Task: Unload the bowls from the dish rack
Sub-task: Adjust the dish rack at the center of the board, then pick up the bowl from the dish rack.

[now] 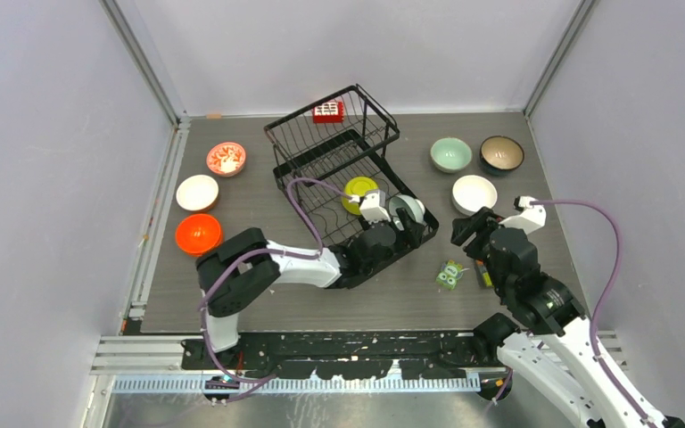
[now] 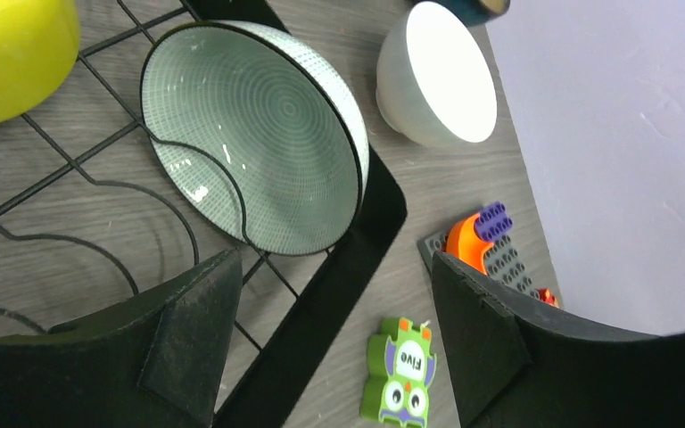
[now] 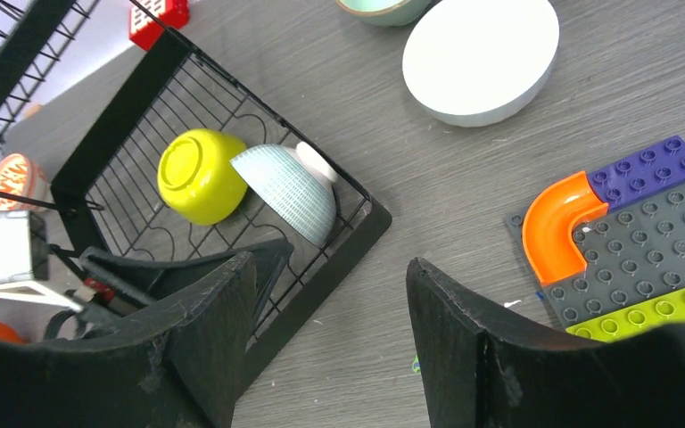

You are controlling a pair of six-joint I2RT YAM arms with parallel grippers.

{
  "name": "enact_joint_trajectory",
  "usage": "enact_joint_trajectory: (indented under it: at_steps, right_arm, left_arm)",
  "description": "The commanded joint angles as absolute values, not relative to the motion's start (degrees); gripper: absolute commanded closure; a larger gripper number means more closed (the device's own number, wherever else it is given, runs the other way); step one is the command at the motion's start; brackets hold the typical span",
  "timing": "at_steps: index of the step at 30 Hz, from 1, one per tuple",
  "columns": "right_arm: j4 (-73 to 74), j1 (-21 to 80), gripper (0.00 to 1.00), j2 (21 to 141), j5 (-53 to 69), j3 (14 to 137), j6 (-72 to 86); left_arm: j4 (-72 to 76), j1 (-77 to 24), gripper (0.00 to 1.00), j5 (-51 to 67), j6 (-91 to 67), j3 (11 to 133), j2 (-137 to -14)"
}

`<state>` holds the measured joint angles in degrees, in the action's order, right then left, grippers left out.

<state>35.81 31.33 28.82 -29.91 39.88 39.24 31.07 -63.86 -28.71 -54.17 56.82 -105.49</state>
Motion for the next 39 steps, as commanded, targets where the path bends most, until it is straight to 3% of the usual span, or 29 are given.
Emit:
enact_joint_trajectory:
  at_steps: [1, 7, 15, 27, 39]
  right_arm:
    - [35.6, 31.5, 0.33, 24.9, -30.4, 39.1, 40.8]
    - [36.2, 31.5, 0.33, 21.7, -29.2, 37.0, 41.4]
    - [36.4, 31.5, 0.33, 21.2, -29.1, 36.4, 41.0]
    - [33.4, 31.5, 0.33, 23.3, -29.2, 34.2, 42.8]
    - [25.4, 30.9, 0.33, 35.3, -27.3, 31.4, 47.9]
  left_arm:
    - [40.2, -63.7, 0.22, -35.2, -54.7, 60.3, -108.1]
    - [43.9, -63.5, 0.28, -36.0, -53.2, 62.7, -111.2]
    - [43.8, -61.5, 0.46, -31.8, -55.6, 65.3, -114.8]
    - [56.8, -58.6, 0.99, -27.4, -59.6, 58.4, -116.2]
    - [80.1, -57.4, 1.0, -24.6, -63.7, 49.8, -120.0]
